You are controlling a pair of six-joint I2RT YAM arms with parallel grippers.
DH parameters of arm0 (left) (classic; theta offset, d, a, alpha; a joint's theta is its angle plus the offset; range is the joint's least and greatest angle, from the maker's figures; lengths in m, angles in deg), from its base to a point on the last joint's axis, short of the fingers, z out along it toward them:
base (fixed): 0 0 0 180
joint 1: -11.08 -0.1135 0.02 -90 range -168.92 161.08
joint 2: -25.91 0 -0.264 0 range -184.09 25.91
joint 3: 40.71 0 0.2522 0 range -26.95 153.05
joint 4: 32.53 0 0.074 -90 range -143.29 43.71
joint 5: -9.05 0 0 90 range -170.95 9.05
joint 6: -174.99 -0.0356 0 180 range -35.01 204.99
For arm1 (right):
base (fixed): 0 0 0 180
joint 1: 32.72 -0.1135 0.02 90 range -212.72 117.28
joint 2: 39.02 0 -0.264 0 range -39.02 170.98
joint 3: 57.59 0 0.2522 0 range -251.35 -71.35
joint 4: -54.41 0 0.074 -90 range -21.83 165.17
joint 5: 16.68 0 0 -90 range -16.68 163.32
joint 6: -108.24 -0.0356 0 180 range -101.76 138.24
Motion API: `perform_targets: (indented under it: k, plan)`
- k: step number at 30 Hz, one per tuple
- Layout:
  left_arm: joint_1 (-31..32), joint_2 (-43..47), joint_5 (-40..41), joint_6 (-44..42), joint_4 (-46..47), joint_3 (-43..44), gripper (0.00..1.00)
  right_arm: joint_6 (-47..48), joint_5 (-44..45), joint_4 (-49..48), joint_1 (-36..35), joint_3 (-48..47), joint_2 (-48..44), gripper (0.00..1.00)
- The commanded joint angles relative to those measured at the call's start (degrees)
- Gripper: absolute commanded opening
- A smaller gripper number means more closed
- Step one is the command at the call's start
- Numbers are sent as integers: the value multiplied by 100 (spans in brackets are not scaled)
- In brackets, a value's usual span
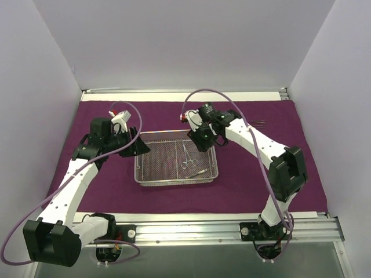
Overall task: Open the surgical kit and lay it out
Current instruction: Pick up the medical item from the container.
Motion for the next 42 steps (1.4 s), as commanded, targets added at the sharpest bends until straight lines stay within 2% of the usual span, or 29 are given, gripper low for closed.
perform_targets:
  k: [1,6,11,20,42]
  plan:
    - [-40,257,-87,-40,-200,-20,57,787,-370,298,-139,255,-447,33]
    - [-40,327,-78,-145,-403,76,57,928,-99,236,-596,588,-439,37]
    - [-40,424,-34,-101,-421,85,57,1305,551,210,-974,993,-307,37]
    - [-40,503,19,-189,-456,24,57,1683,965,-124,-1106,1477,-306,38]
    - [-48,310,-8,-154,-324,6,57,1789,675,-431,-1212,1574,264,37]
